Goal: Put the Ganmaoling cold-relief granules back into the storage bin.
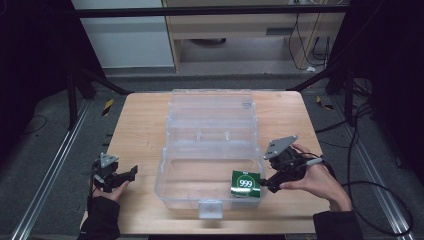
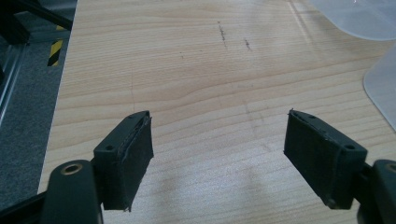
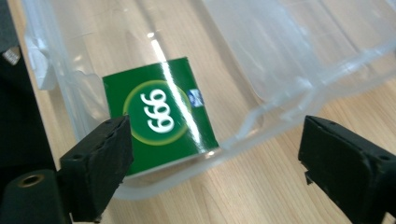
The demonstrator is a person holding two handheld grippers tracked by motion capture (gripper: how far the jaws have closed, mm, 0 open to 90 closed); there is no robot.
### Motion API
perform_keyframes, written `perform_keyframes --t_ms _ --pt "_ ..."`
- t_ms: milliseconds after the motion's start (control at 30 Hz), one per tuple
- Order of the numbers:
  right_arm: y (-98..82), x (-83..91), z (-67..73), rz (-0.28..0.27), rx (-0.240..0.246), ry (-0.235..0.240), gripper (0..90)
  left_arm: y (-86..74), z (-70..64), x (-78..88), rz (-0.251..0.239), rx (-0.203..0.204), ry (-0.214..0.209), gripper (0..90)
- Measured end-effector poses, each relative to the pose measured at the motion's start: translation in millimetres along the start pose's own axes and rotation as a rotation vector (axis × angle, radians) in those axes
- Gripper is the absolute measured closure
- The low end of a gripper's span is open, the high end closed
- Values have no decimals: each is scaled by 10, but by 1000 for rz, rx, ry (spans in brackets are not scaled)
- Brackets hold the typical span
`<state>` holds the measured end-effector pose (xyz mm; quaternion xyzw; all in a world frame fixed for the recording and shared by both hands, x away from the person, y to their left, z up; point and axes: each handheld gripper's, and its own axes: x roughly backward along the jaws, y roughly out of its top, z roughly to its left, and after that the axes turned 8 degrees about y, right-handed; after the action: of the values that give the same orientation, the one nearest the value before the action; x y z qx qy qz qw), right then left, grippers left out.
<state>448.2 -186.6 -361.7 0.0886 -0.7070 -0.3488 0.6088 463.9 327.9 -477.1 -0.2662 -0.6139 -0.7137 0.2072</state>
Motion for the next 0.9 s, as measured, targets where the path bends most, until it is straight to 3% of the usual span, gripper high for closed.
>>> perform_keyframes --t_ms 167,467,733,900 --pt "-222 80 -19 -59 -64 -52 78 -2 -4 -3 2 -2 -1 231" --pt "-646 98 -131 -184 -259 -197 71 -3 -10 -6 4 -2 -1 233" --pt "-903 -14 -190 -235 -375 -273 64 -6 -6 -9 6 -2 1 235" --pt "-1072 -79 -255 -256 -472 -350 65 -3 -3 -20 7 -2 0 237"
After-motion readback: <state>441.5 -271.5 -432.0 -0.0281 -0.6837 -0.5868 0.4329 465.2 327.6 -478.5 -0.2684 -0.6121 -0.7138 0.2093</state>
